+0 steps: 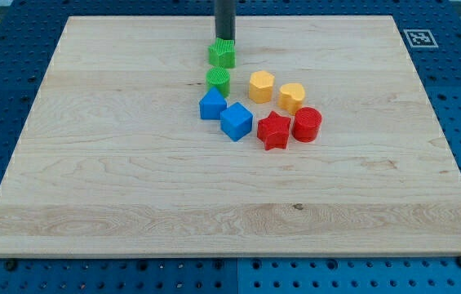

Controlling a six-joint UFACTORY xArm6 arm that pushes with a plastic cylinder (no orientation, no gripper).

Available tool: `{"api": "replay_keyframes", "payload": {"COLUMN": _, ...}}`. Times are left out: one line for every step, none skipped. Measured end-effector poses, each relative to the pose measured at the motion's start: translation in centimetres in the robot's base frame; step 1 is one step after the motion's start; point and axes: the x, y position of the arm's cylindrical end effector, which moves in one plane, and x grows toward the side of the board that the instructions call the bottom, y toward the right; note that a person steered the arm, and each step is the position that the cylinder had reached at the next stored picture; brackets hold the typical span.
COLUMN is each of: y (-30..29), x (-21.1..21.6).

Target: Move the yellow heart close to the red circle

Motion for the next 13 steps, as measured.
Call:
{"api": "replay_keyframes", "payload": {"y": 1.4, "x": 2.4}}
{"api": "replay_keyframes", "payload": {"y": 1.9, "x": 2.5}}
{"api": "replay_keyframes", "payload": {"y": 4.8, "x": 0.9}}
{"api": "replay_keyframes", "payload": {"y": 9.7, "x": 1.5}}
{"api": "replay_keyframes", "payload": {"y": 12.6, "x": 4.0}}
{"api": "replay_keyframes", "payload": {"y": 13.1, "x": 7.1}}
{"api": "replay_keyframes", "payload": {"y": 12.6, "x": 7.5}}
{"api": "replay_keyframes", "payload": {"y": 11.9, "x": 7.5}}
{"api": "replay_keyframes", "payload": {"y": 11.2, "x": 7.5}}
{"api": "replay_keyframes", "payload": {"y": 10.6, "x": 7.6}}
{"api": "replay_keyframes", "payload": {"y": 10.7, "x": 9.4}}
{"api": "replay_keyframes", "payload": {"y": 10.7, "x": 11.9}}
{"api": "replay_keyframes", "payload": {"y": 10.7, "x": 11.1}}
